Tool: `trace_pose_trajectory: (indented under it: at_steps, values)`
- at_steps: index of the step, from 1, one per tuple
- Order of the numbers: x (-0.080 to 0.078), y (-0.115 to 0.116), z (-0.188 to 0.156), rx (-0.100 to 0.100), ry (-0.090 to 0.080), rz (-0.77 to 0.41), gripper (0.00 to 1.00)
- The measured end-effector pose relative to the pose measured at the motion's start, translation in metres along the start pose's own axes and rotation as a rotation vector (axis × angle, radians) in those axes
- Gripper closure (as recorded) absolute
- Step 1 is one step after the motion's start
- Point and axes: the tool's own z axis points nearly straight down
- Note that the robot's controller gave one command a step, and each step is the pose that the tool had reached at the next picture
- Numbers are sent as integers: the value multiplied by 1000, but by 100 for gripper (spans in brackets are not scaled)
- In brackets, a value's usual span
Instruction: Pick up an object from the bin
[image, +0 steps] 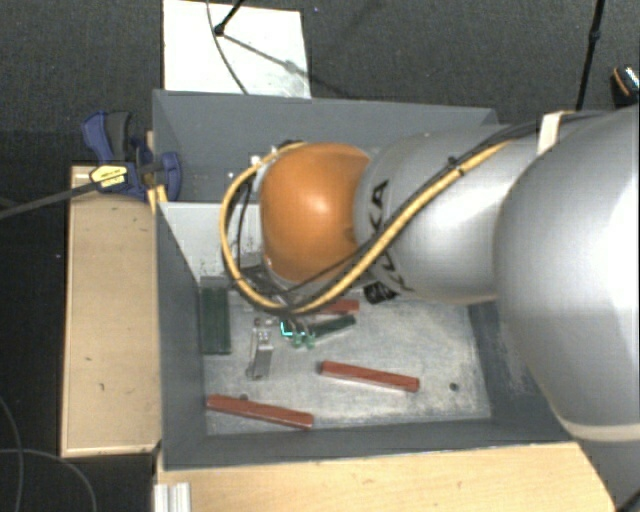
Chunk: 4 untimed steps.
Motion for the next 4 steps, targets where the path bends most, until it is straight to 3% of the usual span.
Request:
trace_pose_trajectory:
  at_steps: [1, 2, 3, 4]
  values:
    - [43, -26, 85, 2, 2, -47, 0]
    - [40, -24, 80, -2, -7, -41, 100]
    - [39, -24, 80, -2, -8, -37, 0]
    - [14, -84, 86, 1, -12, -13, 0]
